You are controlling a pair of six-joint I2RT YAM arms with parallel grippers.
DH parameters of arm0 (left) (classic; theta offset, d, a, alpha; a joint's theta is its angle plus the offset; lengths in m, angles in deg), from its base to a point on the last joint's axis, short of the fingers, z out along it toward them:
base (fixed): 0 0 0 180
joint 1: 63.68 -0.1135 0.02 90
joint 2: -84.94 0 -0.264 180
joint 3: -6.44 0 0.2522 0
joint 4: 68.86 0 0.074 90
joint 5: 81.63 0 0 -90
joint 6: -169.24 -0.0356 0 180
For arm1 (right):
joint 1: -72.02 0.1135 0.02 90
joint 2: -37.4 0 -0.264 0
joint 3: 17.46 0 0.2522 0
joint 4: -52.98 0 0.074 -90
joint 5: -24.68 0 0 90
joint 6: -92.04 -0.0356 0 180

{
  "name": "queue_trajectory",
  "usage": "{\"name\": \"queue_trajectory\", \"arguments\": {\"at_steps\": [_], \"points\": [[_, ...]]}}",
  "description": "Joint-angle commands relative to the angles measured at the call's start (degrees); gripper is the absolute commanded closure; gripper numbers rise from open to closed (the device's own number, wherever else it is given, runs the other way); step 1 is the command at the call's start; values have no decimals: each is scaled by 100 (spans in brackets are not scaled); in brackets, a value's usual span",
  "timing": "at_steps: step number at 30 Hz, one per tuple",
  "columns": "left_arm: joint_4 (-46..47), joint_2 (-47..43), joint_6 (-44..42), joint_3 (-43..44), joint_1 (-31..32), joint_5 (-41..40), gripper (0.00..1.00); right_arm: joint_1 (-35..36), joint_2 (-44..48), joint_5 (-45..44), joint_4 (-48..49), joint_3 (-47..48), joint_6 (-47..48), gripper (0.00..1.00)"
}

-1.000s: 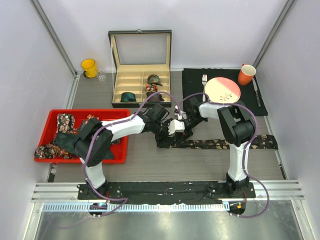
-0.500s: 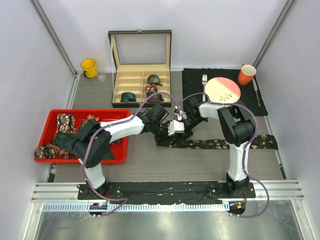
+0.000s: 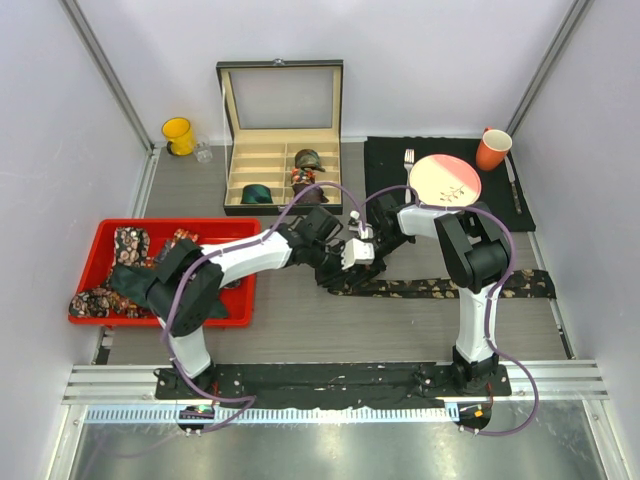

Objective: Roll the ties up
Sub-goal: Roll the tie at the center of the board.

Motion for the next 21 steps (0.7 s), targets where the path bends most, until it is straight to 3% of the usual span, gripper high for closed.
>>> {"name": "queue_trajectory", "arguments": {"at_steps": [1, 13, 21], "points": [[213, 114, 163, 216, 137, -16, 69, 22, -250, -1064, 199, -66, 257, 99], [-164, 695, -136, 191, 278, -888, 72, 4, -22, -844, 59, -40, 266, 98], [-305, 695, -188, 164, 278, -799, 73, -382, 566, -326, -503, 119, 485, 84]]}}
